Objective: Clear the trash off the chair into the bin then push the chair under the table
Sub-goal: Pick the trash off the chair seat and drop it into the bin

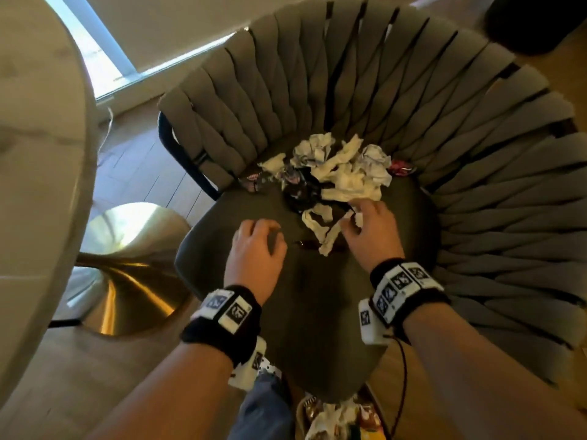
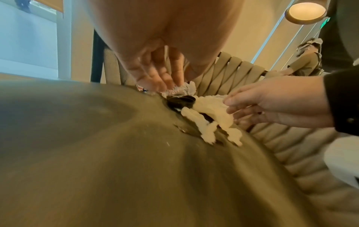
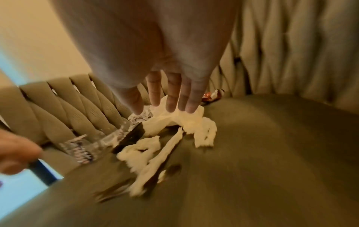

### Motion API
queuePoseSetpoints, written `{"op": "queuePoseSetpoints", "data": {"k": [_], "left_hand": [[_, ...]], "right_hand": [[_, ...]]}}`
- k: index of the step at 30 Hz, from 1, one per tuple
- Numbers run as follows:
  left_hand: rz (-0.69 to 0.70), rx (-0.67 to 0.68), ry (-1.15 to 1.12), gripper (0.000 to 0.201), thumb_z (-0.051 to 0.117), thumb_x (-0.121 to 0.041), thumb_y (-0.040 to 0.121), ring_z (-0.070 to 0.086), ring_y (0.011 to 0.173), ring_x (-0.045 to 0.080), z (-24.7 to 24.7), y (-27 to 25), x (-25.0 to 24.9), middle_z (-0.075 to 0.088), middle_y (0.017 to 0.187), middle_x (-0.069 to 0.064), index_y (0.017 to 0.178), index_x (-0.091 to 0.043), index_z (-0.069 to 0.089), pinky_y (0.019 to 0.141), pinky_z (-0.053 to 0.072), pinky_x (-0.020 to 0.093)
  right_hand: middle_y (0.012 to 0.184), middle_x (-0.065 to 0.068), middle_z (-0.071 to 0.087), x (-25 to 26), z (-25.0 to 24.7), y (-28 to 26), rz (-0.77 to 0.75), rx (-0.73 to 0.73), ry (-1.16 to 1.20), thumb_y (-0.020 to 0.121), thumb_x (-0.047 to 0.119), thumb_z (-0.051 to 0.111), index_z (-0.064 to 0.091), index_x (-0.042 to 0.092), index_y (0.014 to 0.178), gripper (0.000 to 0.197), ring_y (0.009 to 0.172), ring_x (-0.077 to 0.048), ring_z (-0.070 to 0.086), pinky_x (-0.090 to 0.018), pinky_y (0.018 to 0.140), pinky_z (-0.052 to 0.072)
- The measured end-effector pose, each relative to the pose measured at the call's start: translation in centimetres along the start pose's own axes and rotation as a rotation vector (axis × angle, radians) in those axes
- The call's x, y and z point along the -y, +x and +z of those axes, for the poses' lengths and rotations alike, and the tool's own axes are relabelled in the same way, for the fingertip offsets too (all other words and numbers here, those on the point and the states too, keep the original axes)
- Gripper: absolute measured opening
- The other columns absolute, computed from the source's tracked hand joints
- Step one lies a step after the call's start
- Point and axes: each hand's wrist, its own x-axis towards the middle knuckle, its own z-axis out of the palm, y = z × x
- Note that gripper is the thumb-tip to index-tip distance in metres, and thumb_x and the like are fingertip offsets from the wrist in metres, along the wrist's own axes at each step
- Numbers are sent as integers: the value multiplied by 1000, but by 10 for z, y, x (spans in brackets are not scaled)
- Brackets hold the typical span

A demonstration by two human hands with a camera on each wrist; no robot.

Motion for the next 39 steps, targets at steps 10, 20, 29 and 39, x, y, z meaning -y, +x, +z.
{"op": "queuePoseSetpoints", "data": {"k": [10,20,29,39], "left_hand": [[4,264,220,128,74,-80,52,6,145,44,21,145,18,-10,162,4,149,-50,-5,110,22,67],[174,216,401,58,66,-60,79,30,125,33,56,142,-4,35,138,2,127,-32,51,98,36,51],[92,283,25,49,48,-28,99,36,132,29,56,120,0,42,144,11,144,-10,39,113,25,40],[-106,81,-335,41,49,-23,99,60,106,18,19,19,-13,56,130,4,140,-21,44,95,52,46]], "right_hand": [[160,-10,-14,-22,5,110,-6,176,-414,74,52,72,34,35,144,82,143,-47,1,-58,115,20],[142,-21,39,-28,2,97,-52,-101,-281,87,23,65,48,1,134,55,118,-42,50,-44,95,45],[114,-18,64,-24,-13,49,-24,-207,-36,89,22,62,57,5,123,38,103,-37,60,-41,84,50],[119,-8,67,-13,-49,-42,5,-266,289,94,20,58,58,9,126,33,107,-15,61,-10,82,37]]}}
